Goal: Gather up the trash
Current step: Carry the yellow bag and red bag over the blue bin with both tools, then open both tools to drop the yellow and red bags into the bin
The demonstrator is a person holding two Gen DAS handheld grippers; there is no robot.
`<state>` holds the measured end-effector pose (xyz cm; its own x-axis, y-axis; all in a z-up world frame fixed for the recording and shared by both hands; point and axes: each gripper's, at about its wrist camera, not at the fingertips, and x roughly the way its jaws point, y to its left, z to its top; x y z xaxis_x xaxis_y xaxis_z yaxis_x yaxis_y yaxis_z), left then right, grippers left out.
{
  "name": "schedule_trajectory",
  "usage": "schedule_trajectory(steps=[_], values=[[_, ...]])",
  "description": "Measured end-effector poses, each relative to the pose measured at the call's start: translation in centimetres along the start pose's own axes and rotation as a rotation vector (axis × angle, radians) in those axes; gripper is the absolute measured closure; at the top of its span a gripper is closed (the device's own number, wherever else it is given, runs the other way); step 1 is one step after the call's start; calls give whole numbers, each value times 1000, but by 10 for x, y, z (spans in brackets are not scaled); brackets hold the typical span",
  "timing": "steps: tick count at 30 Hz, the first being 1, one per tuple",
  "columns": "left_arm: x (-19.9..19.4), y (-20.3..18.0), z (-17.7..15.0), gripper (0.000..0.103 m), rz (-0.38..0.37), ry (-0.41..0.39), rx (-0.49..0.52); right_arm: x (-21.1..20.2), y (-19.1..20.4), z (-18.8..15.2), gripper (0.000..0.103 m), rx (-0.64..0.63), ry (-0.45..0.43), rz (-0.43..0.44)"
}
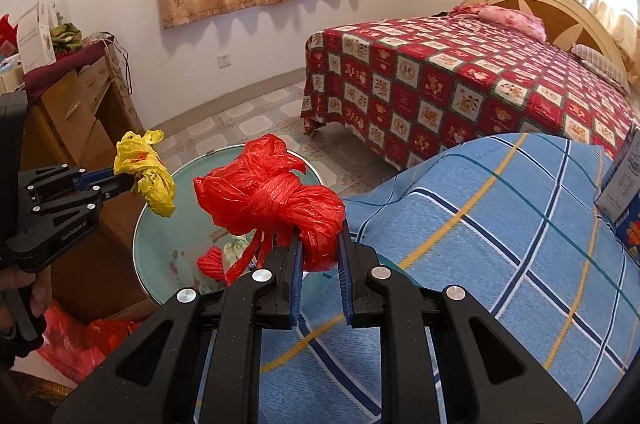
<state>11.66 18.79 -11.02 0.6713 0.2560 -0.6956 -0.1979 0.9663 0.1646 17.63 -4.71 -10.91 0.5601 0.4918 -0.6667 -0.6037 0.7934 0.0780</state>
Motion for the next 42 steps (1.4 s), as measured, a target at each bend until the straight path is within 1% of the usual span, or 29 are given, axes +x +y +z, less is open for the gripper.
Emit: schedule_trajectory(steps=[7,22,25,27,28,29,30,31,32,34,35,36,39,41,42], values=[[-2,8,1,87,27,-6,-6,5,7,4,87,-19,6,10],[0,9,4,87,20,-4,-17,6,13,8,86,-42,3,15],[-1,7,6,85,14,-6,-23,8,15,11,86,-43,1,17],[-2,5,7,83,7,-13,-26,8,15,14,84,-42,-8,34],[-3,4,7,81,3,-15,-29,8,14,14,81,-41,-13,35],[-4,3,8,69,-1,-18,-34,8,14,14,69,-32,-21,42],[-6,3,7,51,-2,-25,-38,7,13,14,61,-27,-25,49],[-8,2,7,46,1,-34,-39,6,13,14,48,-21,-30,56],[-9,1,7,46,0,-39,-38,5,12,14,40,-18,-35,56],[-12,0,8,45,-12,-42,-37,3,12,14,37,-14,-40,55],[-14,0,9,41,-10,-46,-40,0,11,14,33,-6,-46,53],[-17,1,10,35,-6,-57,-45,-2,10,14,31,-1,-50,49],[-25,0,11,26,-9,-77,-52,-13,10,11,26,13,-69,35],[-31,0,11,20,-6,-89,-58,-14,12,12,17,3,-73,20],[-33,1,11,18,-2,-96,-66,-11,15,15,16,-13,-71,10]])
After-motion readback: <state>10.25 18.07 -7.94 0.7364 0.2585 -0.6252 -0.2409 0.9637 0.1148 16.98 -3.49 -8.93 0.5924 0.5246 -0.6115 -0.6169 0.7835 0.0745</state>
